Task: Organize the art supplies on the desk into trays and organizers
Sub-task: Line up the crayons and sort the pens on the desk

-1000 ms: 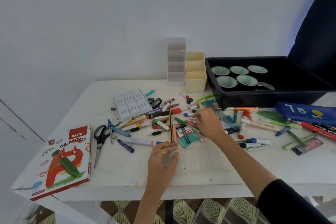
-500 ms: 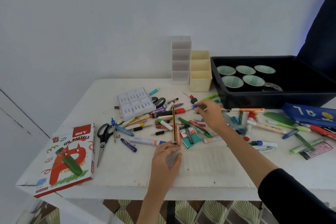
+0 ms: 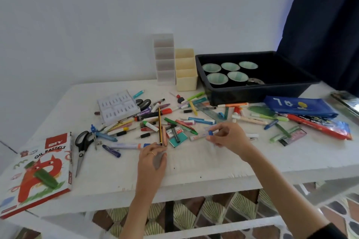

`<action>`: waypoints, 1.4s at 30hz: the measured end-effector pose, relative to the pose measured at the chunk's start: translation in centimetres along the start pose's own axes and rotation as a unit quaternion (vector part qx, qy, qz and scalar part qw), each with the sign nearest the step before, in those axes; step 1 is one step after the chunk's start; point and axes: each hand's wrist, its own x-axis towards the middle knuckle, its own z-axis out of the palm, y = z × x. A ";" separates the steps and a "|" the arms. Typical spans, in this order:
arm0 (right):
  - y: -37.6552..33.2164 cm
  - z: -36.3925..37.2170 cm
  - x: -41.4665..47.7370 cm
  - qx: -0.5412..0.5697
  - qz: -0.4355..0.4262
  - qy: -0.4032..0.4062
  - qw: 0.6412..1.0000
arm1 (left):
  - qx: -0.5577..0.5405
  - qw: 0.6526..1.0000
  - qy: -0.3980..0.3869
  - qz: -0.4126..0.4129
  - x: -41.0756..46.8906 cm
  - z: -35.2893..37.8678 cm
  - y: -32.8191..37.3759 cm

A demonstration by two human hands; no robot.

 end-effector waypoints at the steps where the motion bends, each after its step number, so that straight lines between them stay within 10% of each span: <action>1: 0.5 0.0 -0.3 -0.029 -0.005 -0.003 1.000 | 0.001 1.000 -0.001 -0.003 0.0 0.0 0.0; 42: 5.5 -0.3 -3.8 -0.090 -0.149 0.217 0.960 | -0.072 0.993 0.086 0.018 0.9 -0.4 4.6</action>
